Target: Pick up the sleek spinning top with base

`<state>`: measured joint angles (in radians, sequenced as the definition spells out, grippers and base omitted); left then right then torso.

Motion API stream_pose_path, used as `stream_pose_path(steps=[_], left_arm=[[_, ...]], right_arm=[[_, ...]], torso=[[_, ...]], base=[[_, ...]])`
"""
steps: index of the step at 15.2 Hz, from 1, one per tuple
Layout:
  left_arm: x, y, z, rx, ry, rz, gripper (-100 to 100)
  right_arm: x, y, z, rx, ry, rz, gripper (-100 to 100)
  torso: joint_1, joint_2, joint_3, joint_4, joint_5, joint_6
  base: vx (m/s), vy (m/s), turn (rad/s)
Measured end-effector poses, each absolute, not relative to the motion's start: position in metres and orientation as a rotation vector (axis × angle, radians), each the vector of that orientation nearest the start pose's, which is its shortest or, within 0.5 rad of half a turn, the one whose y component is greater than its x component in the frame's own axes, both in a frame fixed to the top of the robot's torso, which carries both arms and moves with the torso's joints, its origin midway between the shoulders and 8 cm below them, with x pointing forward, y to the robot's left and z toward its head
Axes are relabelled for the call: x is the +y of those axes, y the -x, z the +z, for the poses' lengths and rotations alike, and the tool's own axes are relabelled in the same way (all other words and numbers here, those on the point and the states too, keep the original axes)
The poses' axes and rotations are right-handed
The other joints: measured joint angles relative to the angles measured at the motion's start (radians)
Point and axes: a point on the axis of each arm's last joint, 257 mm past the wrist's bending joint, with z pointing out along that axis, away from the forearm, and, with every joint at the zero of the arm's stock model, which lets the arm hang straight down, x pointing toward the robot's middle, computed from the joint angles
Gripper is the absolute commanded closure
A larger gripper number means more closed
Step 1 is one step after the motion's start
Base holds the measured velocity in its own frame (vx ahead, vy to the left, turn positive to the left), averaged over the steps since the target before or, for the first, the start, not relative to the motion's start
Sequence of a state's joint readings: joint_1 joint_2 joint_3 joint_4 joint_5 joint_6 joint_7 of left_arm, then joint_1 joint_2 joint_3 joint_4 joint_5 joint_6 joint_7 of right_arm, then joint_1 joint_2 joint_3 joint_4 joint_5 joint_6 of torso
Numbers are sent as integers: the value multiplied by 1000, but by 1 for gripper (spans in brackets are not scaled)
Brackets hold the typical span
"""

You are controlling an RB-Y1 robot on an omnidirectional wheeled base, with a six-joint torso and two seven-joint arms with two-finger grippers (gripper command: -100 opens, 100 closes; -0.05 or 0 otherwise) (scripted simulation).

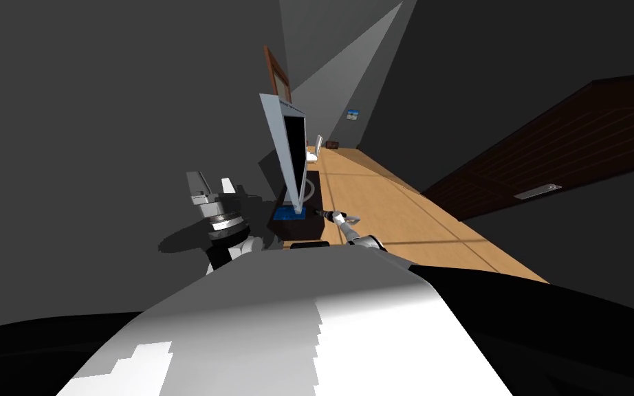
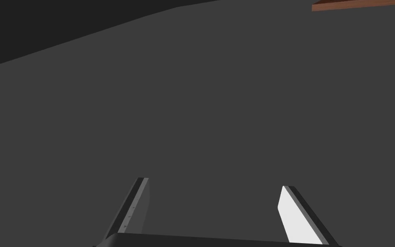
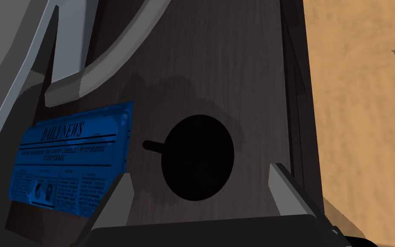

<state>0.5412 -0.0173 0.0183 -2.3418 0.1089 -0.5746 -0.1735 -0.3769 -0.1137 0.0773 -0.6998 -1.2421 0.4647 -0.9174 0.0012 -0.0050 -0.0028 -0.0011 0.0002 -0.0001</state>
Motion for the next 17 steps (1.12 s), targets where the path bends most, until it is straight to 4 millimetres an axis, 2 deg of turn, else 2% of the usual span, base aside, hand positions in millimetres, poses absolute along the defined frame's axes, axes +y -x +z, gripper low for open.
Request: stream_pose_path(steps=[6,10,17], left_arm=[[300,-311,52,503,597,-1190,0],[300,-311,52,503,596,-1190,0],[300,-311,52,503,597,-1190,0]], right_arm=[[-108,-488,-495,202,2429,-836,-100],[-116,-496,-494,256,2429,-872,-100],[-132,-506,-492,351,2428,-922,-100]], torso=[[0,1,1,0,0,0],[-6,8,4,2,-1,0],[-4,7,4,1,-1,0]], base=[[46,4,64],[-33,-74,209],[-26,-56,161]])
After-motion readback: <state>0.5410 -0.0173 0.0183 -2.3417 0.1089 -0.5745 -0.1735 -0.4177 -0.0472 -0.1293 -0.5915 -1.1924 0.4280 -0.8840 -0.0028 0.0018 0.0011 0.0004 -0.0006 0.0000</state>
